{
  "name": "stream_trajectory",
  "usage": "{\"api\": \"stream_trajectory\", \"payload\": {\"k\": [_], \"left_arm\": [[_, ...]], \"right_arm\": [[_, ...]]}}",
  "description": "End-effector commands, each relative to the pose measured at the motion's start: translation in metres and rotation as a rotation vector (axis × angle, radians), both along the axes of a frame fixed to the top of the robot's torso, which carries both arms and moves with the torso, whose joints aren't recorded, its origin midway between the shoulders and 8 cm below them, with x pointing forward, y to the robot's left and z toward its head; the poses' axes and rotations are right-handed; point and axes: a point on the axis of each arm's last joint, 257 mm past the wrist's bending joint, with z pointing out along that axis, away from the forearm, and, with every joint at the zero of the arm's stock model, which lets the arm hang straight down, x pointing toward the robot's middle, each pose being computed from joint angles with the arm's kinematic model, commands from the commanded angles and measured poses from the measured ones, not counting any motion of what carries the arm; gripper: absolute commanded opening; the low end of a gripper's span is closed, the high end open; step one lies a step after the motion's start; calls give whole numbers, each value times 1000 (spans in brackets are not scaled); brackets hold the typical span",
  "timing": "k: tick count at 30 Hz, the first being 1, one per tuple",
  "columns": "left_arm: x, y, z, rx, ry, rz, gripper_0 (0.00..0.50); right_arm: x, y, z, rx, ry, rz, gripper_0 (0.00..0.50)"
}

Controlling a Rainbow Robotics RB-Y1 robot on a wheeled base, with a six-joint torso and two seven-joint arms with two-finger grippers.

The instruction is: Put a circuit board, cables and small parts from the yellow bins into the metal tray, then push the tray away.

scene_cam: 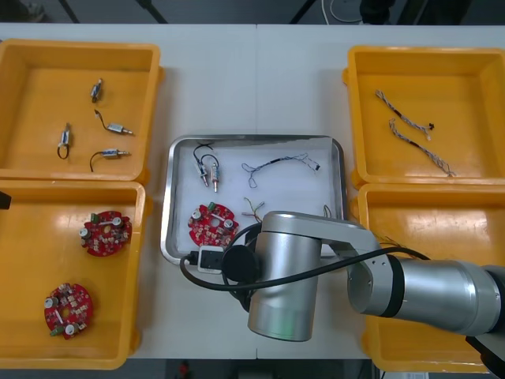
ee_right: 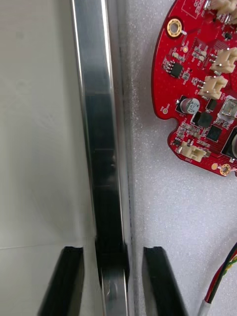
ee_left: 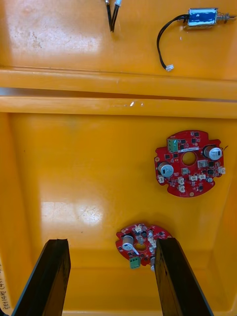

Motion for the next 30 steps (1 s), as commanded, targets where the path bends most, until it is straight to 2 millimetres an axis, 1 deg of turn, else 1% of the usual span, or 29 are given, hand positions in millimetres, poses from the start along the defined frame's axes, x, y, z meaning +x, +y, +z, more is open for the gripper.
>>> {"api": "stream_trajectory", "payload": {"k": [1,7,13,23,26,30], "left_arm": [[-5,7,9,45,-12,-36,500],[-5,7,9,45,-12,-36,500],[-5,7,9,45,-12,-36,500],[-5,7,9,45,-12,-36,500],[-5,7,9,45,-12,-36,500],[-5,7,9,45,-12,-36,500]], "right_arm": [[0,21,13,2,-38,81,0],[3,23,17,1,-48,85,0],[11,22,24,-8,-72,95,0],[35,14,46,-56,-147,121,0],[42,14,53,-71,-178,134,0],[56,10,65,-87,-237,130,0]]}}
